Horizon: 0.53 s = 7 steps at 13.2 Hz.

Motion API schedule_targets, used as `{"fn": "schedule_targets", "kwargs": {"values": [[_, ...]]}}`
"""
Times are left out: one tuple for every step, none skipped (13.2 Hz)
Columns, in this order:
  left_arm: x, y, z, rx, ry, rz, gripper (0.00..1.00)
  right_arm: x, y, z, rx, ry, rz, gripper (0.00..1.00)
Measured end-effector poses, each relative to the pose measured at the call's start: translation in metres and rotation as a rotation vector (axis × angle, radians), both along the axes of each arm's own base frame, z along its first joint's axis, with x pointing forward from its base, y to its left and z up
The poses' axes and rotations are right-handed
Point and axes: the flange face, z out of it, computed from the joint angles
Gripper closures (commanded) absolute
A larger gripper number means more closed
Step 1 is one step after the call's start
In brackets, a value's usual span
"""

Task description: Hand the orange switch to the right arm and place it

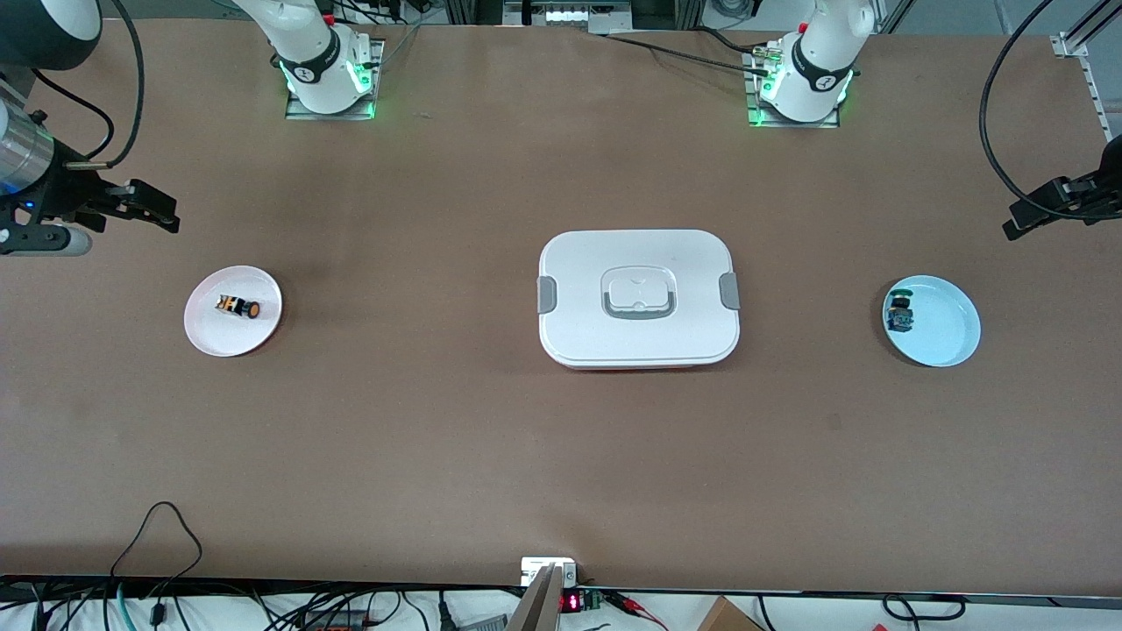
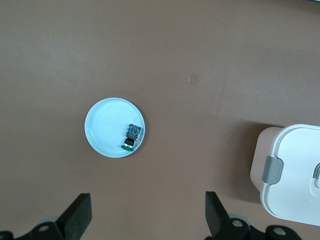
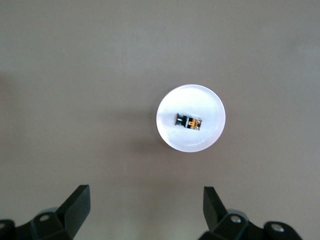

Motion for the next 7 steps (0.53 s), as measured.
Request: {"fn": "schedule_targets", "kwargs": {"values": [[0.000,0.000,0.000,0.000,0.000,0.000,0.00,0.001,0.000,0.006,0.003,-0.010,-0.001,0.00],[0.000,0.000,0.000,0.000,0.000,0.000,0.00,0.001,0.000,0.009,0.003,-0.014,0.000,0.00],[0.000,0.000,0.000,0.000,0.000,0.000,0.00,0.000,-0.001,0.012,0.003,-0.014,0.000,0.00],[0.000,0.000,0.000,0.000,0.000,0.001,0.00,0.000,-0.003,0.015,0.003,-0.011,-0.002,0.00],[0.000,0.000,0.000,0.000,0.000,0.001,0.00,-0.001,-0.005,0.018,0.003,-0.010,-0.004,0.00],[0.000,0.001,0.000,0.000,0.000,0.001,0.00,-0.001,-0.006,0.022,0.003,-0.009,-0.006,0.00],[0.000,0.001,0.000,0.000,0.000,0.001,0.00,-0.002,-0.007,0.025,0.004,-0.010,-0.007,0.00]]}}
